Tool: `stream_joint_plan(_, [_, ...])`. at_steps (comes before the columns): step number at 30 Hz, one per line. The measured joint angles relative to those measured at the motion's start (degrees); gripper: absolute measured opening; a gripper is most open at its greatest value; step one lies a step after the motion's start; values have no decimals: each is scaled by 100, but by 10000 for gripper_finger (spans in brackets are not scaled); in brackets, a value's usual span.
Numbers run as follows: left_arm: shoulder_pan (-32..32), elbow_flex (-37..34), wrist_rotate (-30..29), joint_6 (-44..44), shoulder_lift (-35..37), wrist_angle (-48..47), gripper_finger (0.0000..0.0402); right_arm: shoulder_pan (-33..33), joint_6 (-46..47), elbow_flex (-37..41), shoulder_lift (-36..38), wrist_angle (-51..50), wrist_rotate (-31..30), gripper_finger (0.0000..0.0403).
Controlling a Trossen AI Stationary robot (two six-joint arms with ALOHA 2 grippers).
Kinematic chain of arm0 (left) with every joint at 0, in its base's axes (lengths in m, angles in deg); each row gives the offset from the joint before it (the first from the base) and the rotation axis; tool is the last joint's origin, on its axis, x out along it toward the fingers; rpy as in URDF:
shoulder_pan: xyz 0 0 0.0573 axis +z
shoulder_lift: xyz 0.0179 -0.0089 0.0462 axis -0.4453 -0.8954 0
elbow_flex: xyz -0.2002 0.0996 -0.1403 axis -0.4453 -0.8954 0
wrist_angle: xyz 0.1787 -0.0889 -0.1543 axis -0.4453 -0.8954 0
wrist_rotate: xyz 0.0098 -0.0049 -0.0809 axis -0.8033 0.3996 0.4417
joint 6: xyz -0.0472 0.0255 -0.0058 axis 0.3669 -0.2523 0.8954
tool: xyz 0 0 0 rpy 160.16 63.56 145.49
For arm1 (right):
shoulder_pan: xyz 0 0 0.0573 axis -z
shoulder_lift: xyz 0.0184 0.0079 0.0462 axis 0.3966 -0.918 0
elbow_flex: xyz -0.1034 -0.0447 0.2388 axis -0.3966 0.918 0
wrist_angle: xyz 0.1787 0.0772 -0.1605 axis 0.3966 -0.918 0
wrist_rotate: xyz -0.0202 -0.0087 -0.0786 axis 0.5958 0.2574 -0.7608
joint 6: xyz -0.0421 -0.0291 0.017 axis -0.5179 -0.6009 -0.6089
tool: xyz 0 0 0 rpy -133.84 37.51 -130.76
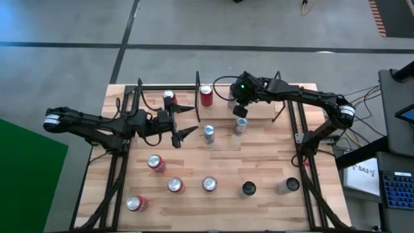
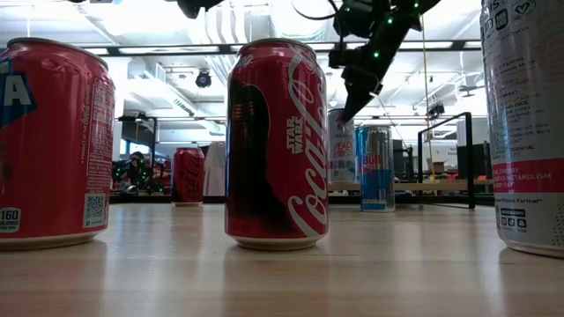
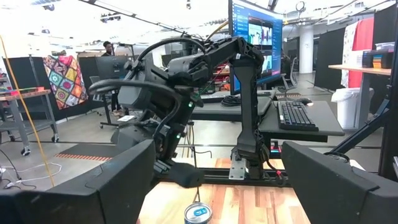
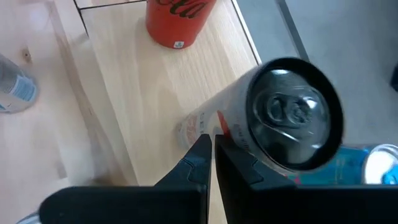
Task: Place canned beverage on shelf
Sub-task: Put the white and pink soda can on the shelf
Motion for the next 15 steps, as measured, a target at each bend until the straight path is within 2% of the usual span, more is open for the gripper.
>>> stream_joint_plan(15, [-1, 0, 0, -24, 0, -15, 333, 135, -206, 0, -355, 244, -12, 12])
